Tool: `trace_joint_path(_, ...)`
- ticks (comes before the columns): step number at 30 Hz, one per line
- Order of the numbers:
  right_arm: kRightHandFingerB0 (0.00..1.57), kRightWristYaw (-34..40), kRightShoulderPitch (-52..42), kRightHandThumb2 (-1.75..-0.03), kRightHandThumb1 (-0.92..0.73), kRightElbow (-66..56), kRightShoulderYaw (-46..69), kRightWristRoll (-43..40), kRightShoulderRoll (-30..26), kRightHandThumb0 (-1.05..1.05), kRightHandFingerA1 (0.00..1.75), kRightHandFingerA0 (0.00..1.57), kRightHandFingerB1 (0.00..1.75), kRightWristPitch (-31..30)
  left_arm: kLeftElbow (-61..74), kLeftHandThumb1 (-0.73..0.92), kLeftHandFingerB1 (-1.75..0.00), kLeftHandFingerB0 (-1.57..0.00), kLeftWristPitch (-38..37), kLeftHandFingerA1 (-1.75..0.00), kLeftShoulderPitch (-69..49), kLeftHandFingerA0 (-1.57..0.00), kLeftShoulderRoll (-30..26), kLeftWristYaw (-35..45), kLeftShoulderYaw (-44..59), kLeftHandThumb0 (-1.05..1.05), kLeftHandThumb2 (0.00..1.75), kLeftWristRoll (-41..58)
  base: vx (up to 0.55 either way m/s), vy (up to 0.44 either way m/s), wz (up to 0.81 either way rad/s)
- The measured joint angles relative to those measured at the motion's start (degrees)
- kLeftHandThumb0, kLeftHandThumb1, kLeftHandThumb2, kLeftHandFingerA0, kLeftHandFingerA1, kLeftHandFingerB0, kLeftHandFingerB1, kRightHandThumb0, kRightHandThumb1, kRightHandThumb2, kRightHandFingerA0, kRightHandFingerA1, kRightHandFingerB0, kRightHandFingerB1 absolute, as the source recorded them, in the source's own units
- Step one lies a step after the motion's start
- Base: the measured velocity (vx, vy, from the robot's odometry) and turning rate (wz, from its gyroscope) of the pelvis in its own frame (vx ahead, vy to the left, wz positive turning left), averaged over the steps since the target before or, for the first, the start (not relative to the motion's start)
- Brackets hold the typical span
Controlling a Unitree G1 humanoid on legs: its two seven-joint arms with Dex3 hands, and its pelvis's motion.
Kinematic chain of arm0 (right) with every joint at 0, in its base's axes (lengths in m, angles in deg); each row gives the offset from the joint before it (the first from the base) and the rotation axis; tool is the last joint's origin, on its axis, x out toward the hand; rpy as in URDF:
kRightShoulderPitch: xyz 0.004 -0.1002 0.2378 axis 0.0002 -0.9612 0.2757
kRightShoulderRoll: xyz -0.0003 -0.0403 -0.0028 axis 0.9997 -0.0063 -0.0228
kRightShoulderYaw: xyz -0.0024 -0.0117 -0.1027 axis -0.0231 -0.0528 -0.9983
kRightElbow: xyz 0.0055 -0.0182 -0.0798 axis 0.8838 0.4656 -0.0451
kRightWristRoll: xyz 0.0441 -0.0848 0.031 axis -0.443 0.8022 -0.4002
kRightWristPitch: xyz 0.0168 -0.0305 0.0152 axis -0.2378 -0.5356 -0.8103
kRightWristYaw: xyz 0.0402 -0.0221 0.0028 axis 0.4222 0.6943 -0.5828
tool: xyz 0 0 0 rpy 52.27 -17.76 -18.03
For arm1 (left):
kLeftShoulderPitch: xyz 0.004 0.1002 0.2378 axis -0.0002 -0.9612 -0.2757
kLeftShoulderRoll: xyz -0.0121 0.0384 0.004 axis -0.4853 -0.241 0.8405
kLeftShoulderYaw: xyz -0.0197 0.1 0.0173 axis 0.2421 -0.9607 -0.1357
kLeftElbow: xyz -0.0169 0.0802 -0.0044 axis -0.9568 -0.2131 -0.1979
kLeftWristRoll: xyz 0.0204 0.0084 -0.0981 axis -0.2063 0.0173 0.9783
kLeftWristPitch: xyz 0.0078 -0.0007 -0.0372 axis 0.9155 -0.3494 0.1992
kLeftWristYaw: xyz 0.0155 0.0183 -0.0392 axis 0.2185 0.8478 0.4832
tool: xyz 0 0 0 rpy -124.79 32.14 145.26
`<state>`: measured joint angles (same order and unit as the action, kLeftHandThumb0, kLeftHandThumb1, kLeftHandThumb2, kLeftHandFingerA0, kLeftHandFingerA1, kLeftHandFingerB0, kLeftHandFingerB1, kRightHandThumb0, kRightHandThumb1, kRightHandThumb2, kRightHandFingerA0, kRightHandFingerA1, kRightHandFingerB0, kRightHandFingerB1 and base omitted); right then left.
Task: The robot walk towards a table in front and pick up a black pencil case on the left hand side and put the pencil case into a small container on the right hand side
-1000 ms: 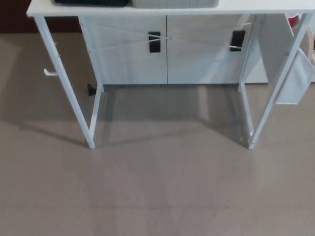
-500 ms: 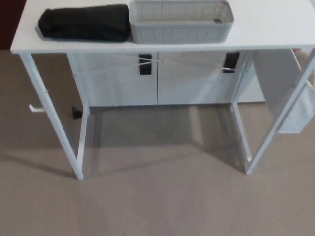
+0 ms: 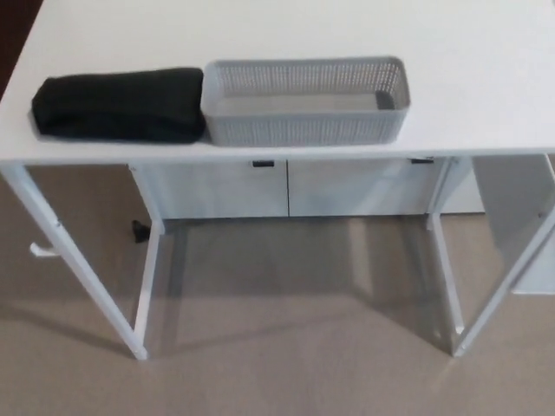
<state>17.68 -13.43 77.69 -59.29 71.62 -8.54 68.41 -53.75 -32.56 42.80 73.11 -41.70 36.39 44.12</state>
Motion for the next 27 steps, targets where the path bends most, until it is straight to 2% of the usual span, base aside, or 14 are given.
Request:
trace_joint_path(2,0.15,0.13,-0.05,-0.58,-0.65,0.26,-0.03,0.02,0.0,-0.19,0.52,0.47,0.36,0.01,0.14,0.48,-0.51,-0.17,0.0,-0.6,-0.27,-0.35,0.02,0.01,0.0,-0.12,0.94,0.01,0.21,0.096,-0.2)
trace_joint_path(3,0.05,0.2,-0.07,-0.9,-0.48,0.37,-0.06,0.03,0.0,-0.16,0.61,0.39,0.47,0.01,0.23,0.48,-0.51,-0.18,0.0,-0.6,-0.3,-0.36,0.02,0.01,0.0,-0.11,0.94,0.01,0.24,0.113,-0.14)
trace_joint_path(7,0.05,0.18,-0.2,-0.9,-0.48,0.19,-0.3,0.03,0.39,-0.16,0.61,0.38,0.47,-0.25,-0.25,0.49,-0.51,-0.17,0.01,-0.6,0.52,-0.36,-0.11,-0.05,-0.06,-0.11,0.95,-0.01,0.29,0.206,-0.15)
trace_joint_path(8,0.06,0.16,0.07,-0.9,-0.48,-0.11,-0.43,0.04,0.59,-0.16,0.62,0.38,0.47,-0.2,-0.25,0.69,-0.34,-0.31,0.01,-0.43,0.74,-0.47,-0.53,-0.12,0.03,-0.14,0.6,-0.01,0.25,0.218,0.08)
trace_joint_path(9,0.08,0.14,0.09,-0.9,-0.47,-0.14,-0.43,0.0,0.59,-0.16,0.62,0.39,0.48,-0.2,-0.25,0.49,-0.51,-0.18,0.01,-0.6,0.98,-0.36,-0.66,-0.18,0.04,-0.11,0.95,-0.01,0.2,0.135,0.02)
trace_joint_path(10,0.08,0.09,0.09,-0.9,-0.48,-0.1,-0.43,-0.02,0.64,-0.17,0.61,0.38,0.48,-0.21,-0.26,0.68,-0.34,-0.31,0.01,-0.42,1.1,-0.47,-0.74,-0.26,0.05,-0.14,0.6,0.0,0.22,0.083,0.06)
trace_joint_path(14,0.08,-0.01,0.05,-0.9,-0.48,0.12,-0.44,-0.04,0.65,-0.17,0.61,0.38,0.48,-0.17,-0.16,0.68,-0.34,-0.31,0.02,-0.42,0.89,-0.47,-0.75,-0.41,0.04,-0.14,0.6,0.01,0.14,-0.001,0.09)
trace_joint_path(15,0.08,-0.03,0.06,-0.9,-0.49,0.17,-0.44,-0.05,0.65,-0.18,0.61,0.38,0.48,-0.16,-0.14,0.51,-0.5,-0.16,0.02,-0.59,0.77,-0.34,-0.75,-0.45,0.04,-0.11,0.96,0.01,0.13,-0.082,0.1)
trace_joint_path(19,0.07,-0.07,0.01,-0.91,-0.49,0.0,-0.35,-0.14,0.73,-0.16,0.6,0.36,0.48,-0.25,-0.22,0.5,-0.51,-0.17,0.02,-0.59,0.67,-0.35,-0.81,-0.38,0.01,-0.12,0.96,0.03,0.08,-0.151,0.07)
trace_joint_path(20,0.08,-0.09,-0.05,-0.9,-0.48,-0.08,-0.25,-0.19,0.75,-0.16,0.61,0.38,0.48,-0.29,-0.16,0.7,-0.34,-0.3,0.01,-0.43,0.62,-0.46,-0.84,-0.38,0.0,-0.14,0.6,0.03,0.16,-0.186,0.16)
trace_joint_path(27,0.08,-0.24,0.95,-0.9,-0.48,0.8,0.13,-0.28,0.38,-0.16,0.61,0.39,0.48,-0.43,1.66,0.69,-0.35,-0.3,0.13,-0.44,0.57,-0.47,-0.58,-0.4,-0.35,-0.14,0.6,0.06,0.09,-0.036,0.06)
